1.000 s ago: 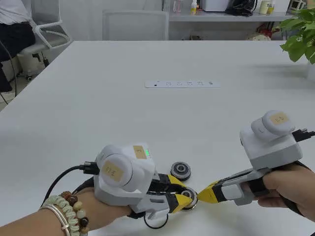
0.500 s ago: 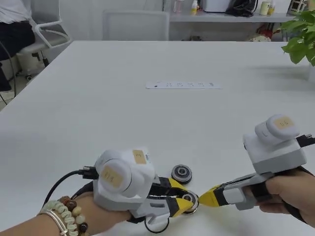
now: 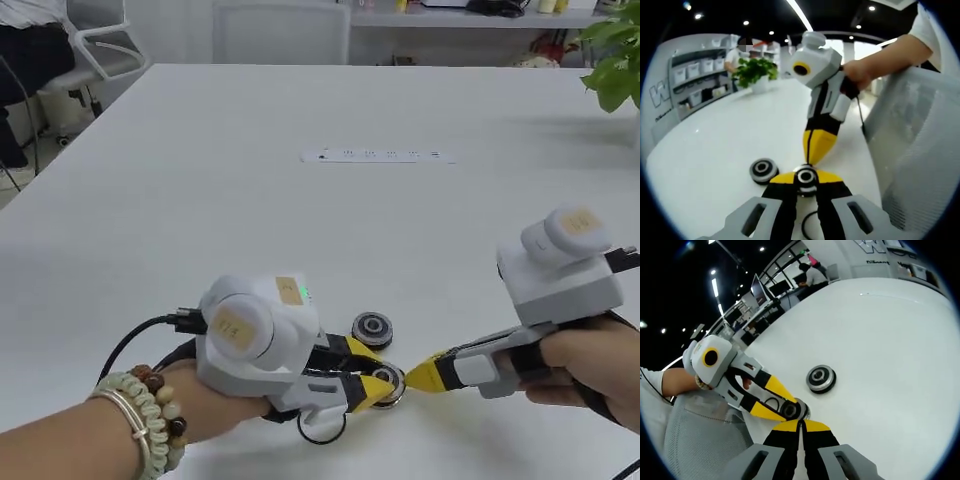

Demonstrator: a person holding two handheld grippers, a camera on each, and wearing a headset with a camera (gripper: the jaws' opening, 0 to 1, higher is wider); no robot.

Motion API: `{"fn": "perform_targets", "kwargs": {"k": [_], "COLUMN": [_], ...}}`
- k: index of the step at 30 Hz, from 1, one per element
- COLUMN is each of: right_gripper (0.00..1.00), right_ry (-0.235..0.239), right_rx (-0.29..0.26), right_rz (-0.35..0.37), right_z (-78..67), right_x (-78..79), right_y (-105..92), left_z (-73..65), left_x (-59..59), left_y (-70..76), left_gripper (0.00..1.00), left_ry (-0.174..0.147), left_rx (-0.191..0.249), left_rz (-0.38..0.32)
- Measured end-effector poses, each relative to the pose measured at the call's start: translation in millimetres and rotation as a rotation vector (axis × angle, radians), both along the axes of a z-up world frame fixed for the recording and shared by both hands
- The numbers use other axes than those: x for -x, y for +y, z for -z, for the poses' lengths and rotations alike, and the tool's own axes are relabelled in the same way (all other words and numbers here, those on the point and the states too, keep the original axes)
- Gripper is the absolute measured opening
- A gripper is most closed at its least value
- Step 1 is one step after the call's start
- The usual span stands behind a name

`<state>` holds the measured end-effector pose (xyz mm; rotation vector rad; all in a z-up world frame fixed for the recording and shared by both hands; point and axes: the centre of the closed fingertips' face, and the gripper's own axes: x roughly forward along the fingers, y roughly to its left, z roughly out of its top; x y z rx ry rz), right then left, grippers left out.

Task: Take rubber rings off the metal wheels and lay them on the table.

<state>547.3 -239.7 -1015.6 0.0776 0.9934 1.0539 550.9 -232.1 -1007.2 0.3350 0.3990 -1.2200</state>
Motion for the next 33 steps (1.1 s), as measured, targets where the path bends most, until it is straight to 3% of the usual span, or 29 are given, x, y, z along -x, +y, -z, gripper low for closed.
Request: {"fn": "perform_targets", "kwargs": {"k": [19, 33], "right_gripper": [0.0, 0.0], "right_ry": [-0.007, -0.007], "right_rx": [-0.011, -0.022], "right_rz": [0.012, 0.006], "right_z": [-3.9, -6.7], "right_x": [1.3, 2.6], "right_y": [2.2, 5.3], "left_z": [0.3, -0.2], "left_x": [-0.1, -0.4], "left_y": [-0.4, -0.2], "left_gripper": [0.14, 0.14], "left_ry": [-0.022, -0.02], "left_rx": [-0.016, -0.009], "left_rz": [-0.002, -0.003]}}
